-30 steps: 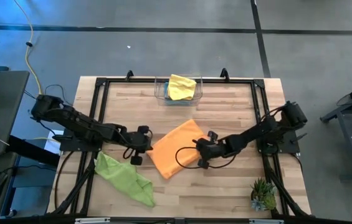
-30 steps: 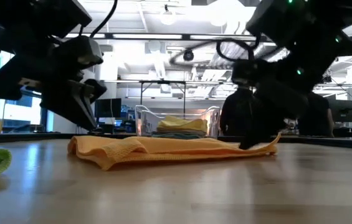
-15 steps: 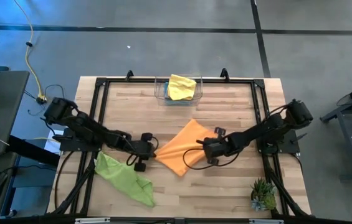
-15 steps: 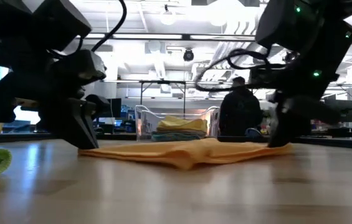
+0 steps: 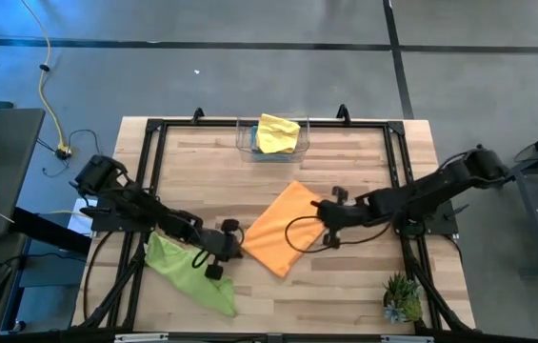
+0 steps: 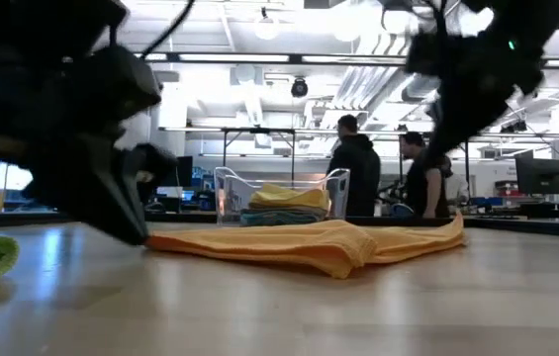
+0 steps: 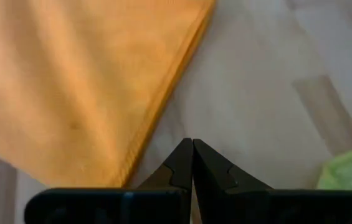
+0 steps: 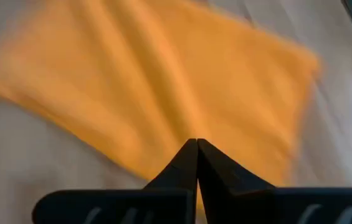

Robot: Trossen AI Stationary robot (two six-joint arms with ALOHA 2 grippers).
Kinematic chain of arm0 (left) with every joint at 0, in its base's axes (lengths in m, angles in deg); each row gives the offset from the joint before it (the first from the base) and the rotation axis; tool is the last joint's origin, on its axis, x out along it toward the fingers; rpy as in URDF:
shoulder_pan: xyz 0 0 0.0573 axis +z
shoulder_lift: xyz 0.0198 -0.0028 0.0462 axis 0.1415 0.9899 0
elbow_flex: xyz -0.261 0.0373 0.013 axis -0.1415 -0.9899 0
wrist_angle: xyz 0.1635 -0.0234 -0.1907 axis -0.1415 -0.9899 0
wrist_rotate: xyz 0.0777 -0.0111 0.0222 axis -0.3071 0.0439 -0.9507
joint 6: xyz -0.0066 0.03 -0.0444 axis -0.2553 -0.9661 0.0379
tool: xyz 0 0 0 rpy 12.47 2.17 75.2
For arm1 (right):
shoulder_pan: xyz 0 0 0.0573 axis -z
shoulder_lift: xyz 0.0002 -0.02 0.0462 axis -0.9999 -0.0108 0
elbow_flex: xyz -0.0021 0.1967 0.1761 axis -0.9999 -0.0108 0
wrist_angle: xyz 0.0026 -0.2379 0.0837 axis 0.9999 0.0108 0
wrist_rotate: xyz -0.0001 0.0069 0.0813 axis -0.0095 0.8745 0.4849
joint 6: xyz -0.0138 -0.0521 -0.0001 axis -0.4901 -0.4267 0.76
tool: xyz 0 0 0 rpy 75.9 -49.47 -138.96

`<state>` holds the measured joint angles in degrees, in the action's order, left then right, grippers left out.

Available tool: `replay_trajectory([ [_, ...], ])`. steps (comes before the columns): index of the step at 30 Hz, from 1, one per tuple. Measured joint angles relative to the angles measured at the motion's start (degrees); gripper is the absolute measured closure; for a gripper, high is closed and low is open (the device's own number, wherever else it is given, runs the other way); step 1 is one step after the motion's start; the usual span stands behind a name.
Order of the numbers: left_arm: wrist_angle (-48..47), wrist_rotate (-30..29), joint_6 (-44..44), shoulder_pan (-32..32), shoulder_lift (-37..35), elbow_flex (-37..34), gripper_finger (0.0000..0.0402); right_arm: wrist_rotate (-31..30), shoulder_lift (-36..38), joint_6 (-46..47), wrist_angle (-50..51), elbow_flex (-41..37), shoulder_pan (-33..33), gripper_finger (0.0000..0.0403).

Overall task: Fold microfiber towels
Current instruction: Fold the orange towel

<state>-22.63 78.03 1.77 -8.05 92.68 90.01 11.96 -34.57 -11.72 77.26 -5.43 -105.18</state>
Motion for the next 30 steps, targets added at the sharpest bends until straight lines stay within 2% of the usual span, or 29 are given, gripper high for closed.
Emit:
replay_trajectory([
  [4, -2.37, -0.40, -2.10, 0.99, -5.00, 0.29, 0.0402, 0.16, -3.91, 1.93, -16.05, 0.04, -3.67, 0.0403],
  [8, -4.28, -3.26, -5.11, 2.99, -9.03, 0.29, 0.0401, -0.94, -11.85, 4.06, -31.27, 0.07, -6.55, 0.0403],
  [10, -4.29, -5.83, -7.51, 4.50, -9.00, 0.39, 0.0402, -0.94, -16.49, 4.87, -36.48, 0.17, -7.55, 0.0403],
  [12, -4.58, -5.40, -8.80, 6.29, -8.20, 0.14, 0.0402, -0.90, -20.94, 5.65, -39.07, 1.11, -8.32, 0.0403],
  [16, -3.40, -0.59, -9.01, 8.62, -4.00, 0.12, 0.0401, 1.36, -27.16, 7.15, -38.30, 3.50, -9.35, 0.0403],
  [19, -2.05, 0.79, -8.89, 8.58, -0.22, 0.16, 0.0402, 3.34, -28.89, 8.19, -35.47, 4.36, -9.77, 0.0403],
  [24, 1.02, 2.08, -5.14, 6.10, 3.42, 0.84, 0.0402, 4.91, -27.18, 8.99, -27.35, 4.48, -10.15, 0.0403],
  [30, 9.46, 3.17, 2.50, 1.93, 6.23, 0.67, 0.0402, 8.62, -23.86, 7.36, -15.80, 4.70, -10.16, 0.0403],
])
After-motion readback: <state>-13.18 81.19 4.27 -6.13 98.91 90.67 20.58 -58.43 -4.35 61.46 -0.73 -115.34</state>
